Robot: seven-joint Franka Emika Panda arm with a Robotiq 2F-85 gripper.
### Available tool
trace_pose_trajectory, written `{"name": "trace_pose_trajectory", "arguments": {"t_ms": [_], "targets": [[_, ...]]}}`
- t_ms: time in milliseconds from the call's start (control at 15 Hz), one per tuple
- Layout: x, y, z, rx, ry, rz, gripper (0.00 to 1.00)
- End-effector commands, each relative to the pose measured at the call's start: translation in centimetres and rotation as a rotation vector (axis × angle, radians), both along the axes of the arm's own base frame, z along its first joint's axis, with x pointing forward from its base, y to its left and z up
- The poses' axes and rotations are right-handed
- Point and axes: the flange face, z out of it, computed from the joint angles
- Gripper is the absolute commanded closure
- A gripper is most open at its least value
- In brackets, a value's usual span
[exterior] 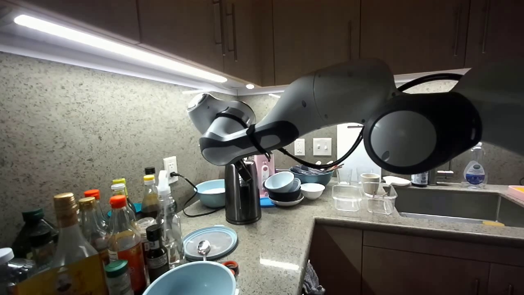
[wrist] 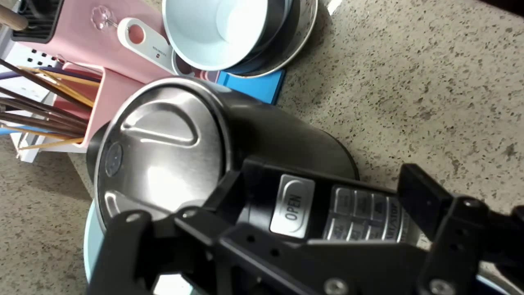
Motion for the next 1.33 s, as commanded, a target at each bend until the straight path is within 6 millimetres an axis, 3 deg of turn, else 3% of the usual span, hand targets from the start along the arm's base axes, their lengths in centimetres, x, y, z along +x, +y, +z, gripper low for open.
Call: {"name": "trace_pose_trajectory", "arguments": {"t_ms": [0, 400, 800, 1267], "targets": [[-0.1, 2.5, 0.1, -0.025, -0.067, 0.006, 0.0], [-0.3, 4.4, 0.3, -0.037, -0.107, 0.017, 0.0], [-0.3, 3.3, 0.6, -0.089, -0.123, -0.025, 0.0], [-0.4, 2.0, -0.8, -0.105, -0.065, -0.069, 0.0]]}}
